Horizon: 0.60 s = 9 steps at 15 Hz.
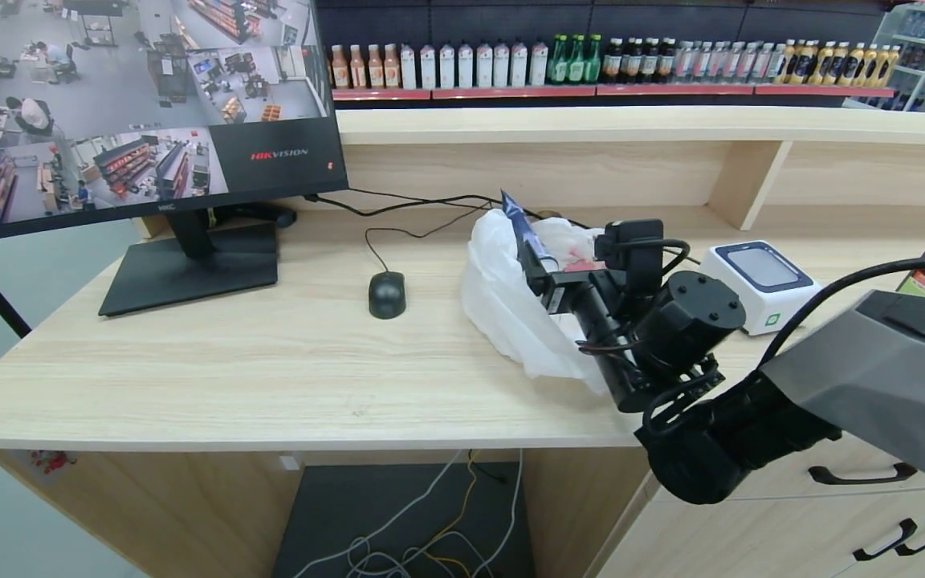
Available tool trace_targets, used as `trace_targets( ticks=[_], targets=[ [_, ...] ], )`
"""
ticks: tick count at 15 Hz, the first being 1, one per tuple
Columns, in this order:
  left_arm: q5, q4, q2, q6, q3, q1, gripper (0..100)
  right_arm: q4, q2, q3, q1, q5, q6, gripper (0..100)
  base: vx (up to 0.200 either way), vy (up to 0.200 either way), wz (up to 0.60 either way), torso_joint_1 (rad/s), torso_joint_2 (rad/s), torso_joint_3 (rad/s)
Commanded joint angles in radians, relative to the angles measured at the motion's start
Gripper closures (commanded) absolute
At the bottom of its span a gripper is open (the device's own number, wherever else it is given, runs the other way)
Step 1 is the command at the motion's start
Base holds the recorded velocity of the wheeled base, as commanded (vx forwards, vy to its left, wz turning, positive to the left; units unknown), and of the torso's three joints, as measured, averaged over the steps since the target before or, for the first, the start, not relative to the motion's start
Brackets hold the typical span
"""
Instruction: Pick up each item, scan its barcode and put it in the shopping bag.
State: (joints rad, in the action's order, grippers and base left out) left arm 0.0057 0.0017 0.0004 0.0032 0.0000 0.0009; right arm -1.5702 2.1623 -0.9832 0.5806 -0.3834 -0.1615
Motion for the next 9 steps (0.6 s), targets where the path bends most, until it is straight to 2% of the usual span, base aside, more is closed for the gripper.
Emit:
trace_targets(
  ticks=[1, 6, 9],
  targets=[
    [0.000, 0.000, 0.000, 0.000, 0.000, 0.001, 0, -0.001, -0.082, 0.070, 0.011, 0.005, 0.005, 0, 0.000, 0.000, 0.00, 0.000, 0.00, 0.000],
    [0.000, 0.000, 0.000, 0.000, 0.000, 0.001, 0, -0.001, -0.194, 0.170, 0.047, 0.038, 0.045, 0, 0.000, 0.000, 0.00, 0.000, 0.00, 0.000],
    [0.000, 0.000, 0.000, -0.003, 0.000, 0.001, 0, -0.001, -0.233, 0.192, 0.056, 0.043, 0.074, 0, -0.200, 0.000, 0.00, 0.010, 0.00, -0.002]
  ],
)
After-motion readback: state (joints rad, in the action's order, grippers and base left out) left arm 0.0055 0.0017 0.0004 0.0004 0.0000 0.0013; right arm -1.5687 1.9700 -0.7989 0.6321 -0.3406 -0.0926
